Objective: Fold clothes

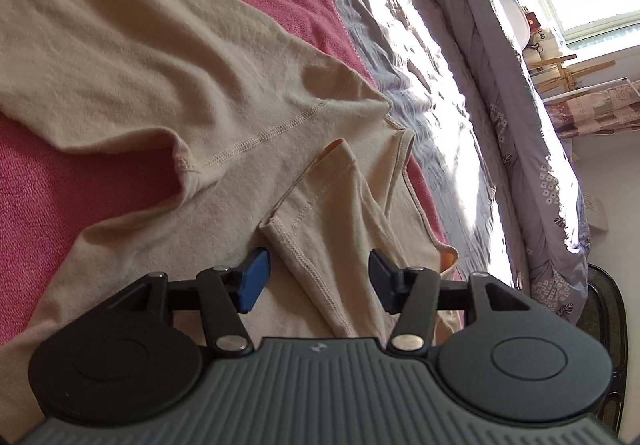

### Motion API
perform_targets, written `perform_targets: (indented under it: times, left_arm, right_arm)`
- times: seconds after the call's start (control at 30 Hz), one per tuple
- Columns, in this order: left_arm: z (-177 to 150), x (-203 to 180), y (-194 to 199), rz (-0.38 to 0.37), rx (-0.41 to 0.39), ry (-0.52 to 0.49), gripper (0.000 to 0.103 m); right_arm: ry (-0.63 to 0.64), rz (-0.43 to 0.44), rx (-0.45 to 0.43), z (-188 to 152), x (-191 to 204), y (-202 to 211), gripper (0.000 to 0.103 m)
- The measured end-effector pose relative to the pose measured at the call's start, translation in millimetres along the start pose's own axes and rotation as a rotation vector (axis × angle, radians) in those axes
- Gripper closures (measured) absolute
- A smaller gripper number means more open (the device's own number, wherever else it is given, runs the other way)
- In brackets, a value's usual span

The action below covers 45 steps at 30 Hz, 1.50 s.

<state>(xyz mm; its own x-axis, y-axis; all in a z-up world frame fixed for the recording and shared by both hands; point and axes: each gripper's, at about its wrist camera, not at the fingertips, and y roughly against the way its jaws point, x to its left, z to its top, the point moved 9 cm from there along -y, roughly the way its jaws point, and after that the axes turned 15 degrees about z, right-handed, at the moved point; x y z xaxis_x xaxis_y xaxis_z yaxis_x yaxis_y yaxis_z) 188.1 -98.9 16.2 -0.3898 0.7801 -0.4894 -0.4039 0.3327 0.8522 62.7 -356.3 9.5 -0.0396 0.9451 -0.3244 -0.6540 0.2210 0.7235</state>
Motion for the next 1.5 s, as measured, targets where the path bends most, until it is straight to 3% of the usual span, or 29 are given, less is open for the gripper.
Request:
perform_targets:
  times: [0.07,0.23,0.3,0.37,0.43,0.57,0.8,0.97,1.03,1.17,1.2,1.33,1.5]
  left_arm:
    - [1,-7,-2,-0.013,-0.021,0.003,0.028]
    - [7,-23,-14,0.021,-0.090,-0.012,0.032]
    - [7,-28,-15,0.049,-0.105,-0.039,0.046]
    - [7,-30,-14,0.056,-0.109,-0.051,0.071]
    - [6,-25,-10,0.058,-0.105,-0.047,0.086]
    - [9,-12,-4,0.080,-0.100,-0.016,0.097]
    - [33,-25,17,0.019,-0.156,-0.001,0.099]
    - [51,-40,36,-0.017,-0.211,-0.041,0.099]
    - [53,-38,37,0.006,-0.226,-0.070,0.099]
    - [47,-10,24,0.137,-0.201,-0.127,0.099]
    - [44,1,17,0.184,-0.186,-0.143,0.099]
    - [33,21,6,0.228,-0.171,-0.168,0.095]
    - [30,12,6,0.281,-0.196,-0.278,0.092]
  right_arm:
    - [-0.001,0.000,0.001,0,0,-1,0.000]
    - [-0.004,-0.001,0.005,1,1,-1,0.000]
    - [-0.005,-0.001,0.007,1,1,0,0.000]
    - [-0.001,-0.001,0.006,1,1,0,0.000]
    - [0.000,-0.001,0.005,1,1,0,0.000]
    - [0.012,-0.010,-0.009,2,2,1,0.000]
    - [0.103,-0.024,-0.068,11,13,4,0.000]
    - [0.119,-0.117,-0.062,14,0,-1,0.000]
    - [0.116,-0.167,-0.048,10,-10,-2,0.000]
    - [0.109,-0.234,-0.011,-3,-29,-3,0.000]
    - [0.105,-0.227,-0.004,-7,-33,-4,0.000]
    - [0.088,-0.189,0.027,-14,-41,-8,0.000]
    - [0.036,-0.037,0.054,-19,-49,3,0.000]
